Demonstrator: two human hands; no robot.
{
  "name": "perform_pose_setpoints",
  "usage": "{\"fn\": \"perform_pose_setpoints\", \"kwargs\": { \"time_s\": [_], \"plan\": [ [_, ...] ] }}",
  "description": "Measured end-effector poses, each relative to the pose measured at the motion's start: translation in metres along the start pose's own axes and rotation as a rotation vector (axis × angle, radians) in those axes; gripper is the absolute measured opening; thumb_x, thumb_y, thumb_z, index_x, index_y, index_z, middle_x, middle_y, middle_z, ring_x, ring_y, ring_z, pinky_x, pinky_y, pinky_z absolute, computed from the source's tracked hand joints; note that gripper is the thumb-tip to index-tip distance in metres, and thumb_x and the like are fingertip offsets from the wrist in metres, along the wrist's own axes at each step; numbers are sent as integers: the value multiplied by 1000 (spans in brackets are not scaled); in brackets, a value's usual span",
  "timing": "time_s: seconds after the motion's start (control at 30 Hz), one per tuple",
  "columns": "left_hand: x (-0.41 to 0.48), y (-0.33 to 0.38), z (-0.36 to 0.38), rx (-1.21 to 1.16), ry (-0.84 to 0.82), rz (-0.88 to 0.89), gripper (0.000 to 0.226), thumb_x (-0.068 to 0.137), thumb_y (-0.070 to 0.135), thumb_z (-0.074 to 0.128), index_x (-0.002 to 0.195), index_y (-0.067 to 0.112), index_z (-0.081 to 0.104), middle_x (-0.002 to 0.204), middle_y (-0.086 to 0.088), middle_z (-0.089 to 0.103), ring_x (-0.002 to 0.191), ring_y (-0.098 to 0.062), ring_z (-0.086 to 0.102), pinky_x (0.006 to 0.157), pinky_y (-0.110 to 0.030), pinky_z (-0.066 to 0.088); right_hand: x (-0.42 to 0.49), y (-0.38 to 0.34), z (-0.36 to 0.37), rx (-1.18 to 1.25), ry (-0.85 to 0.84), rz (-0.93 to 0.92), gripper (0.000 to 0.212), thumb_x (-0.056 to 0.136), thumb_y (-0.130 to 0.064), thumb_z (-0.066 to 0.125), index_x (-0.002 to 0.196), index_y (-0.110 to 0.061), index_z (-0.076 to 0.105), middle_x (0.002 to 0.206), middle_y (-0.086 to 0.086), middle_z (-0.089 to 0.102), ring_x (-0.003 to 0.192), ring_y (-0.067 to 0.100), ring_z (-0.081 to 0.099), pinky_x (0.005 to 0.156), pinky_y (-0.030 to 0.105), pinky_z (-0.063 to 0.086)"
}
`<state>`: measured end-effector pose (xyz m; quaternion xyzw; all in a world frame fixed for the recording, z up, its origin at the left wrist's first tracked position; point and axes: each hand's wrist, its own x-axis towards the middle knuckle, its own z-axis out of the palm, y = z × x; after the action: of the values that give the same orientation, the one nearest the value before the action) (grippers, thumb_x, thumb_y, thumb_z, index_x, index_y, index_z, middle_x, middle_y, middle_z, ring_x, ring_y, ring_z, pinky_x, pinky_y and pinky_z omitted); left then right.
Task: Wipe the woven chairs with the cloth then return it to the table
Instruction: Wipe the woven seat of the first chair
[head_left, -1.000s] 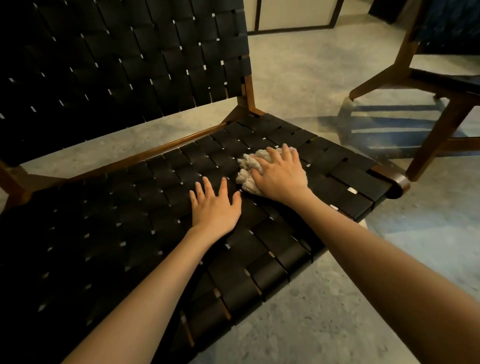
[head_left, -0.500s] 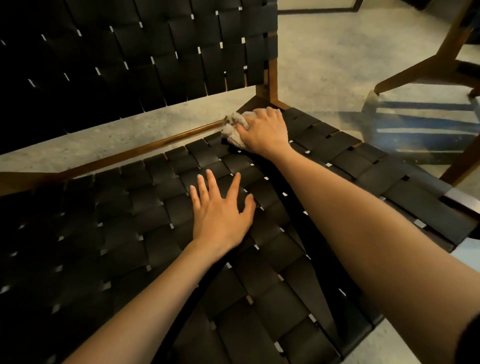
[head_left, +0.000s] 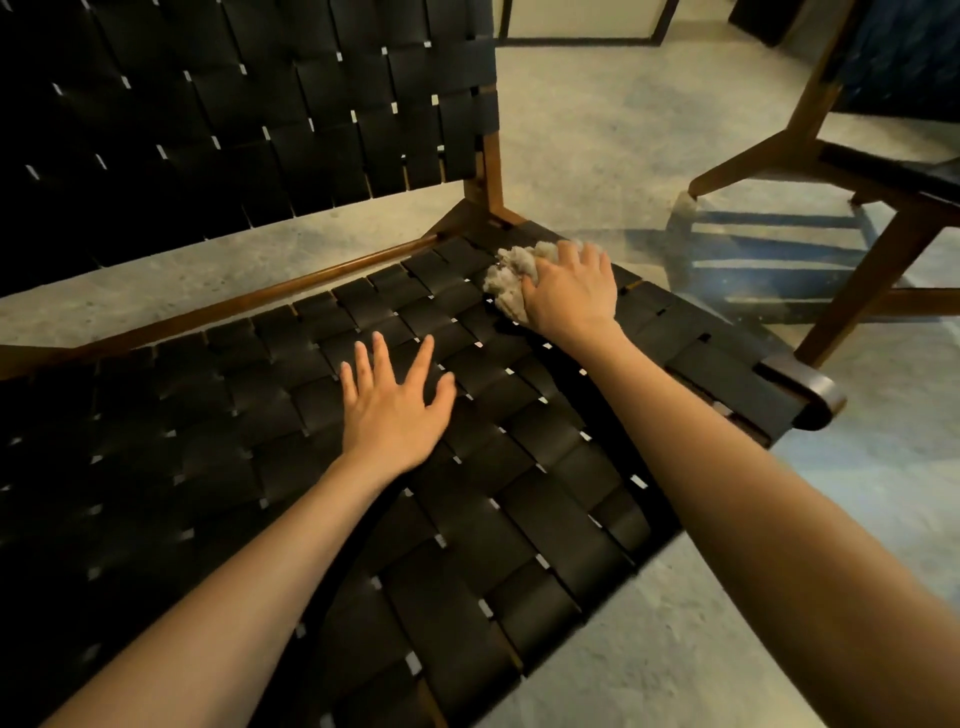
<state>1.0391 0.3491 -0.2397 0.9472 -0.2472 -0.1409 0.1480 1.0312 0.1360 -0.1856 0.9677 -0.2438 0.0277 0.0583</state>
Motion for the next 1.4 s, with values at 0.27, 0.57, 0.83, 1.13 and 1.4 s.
{"fn": "perform_pose_setpoints", "kwargs": {
  "time_s": [0.27,0.57,0.83,1.13,1.4],
  "plan": [
    [-37,9,-7,-5,-101,-31,54,98,54,13,149,38,2,160,-1,-7,145,-25,-11,116,-41,-7,-106,68,-33,75,68,77,43,99,-41,36,135,-24,52,146,11,37,135,35,28,112,44,20],
    [-105,-18,-29,0,-117,-6,51,100,51,17,149,38,14,160,2,1,146,-18,-2,116,-37,-1,-153,26,-40,259,35,-26,41,94,-47,39,126,-30,59,131,2,53,121,23,42,95,35,37],
    [-169,-73,-44,163,-23,-169,51,98,54,14,147,42,17,159,2,7,146,-23,3,117,-39,0,-214,-89,-41,399,-75,-357,51,88,-61,40,120,-27,61,123,2,60,116,24,52,93,39,45],
    [-150,-58,-45,111,-42,-92,50,99,51,16,148,41,15,160,-1,4,146,-27,-2,117,-43,-2,-132,19,-36,37,-27,12,50,97,-52,30,135,-23,48,141,13,42,133,35,30,111,50,20],
    [-108,-43,-37,109,-33,-120,52,101,46,20,150,33,12,160,-7,1,146,-29,-3,117,-45,-2,-151,-74,-18,313,-195,-253,70,84,-72,35,134,-25,49,136,10,49,127,30,40,103,43,35]
  ]
}}
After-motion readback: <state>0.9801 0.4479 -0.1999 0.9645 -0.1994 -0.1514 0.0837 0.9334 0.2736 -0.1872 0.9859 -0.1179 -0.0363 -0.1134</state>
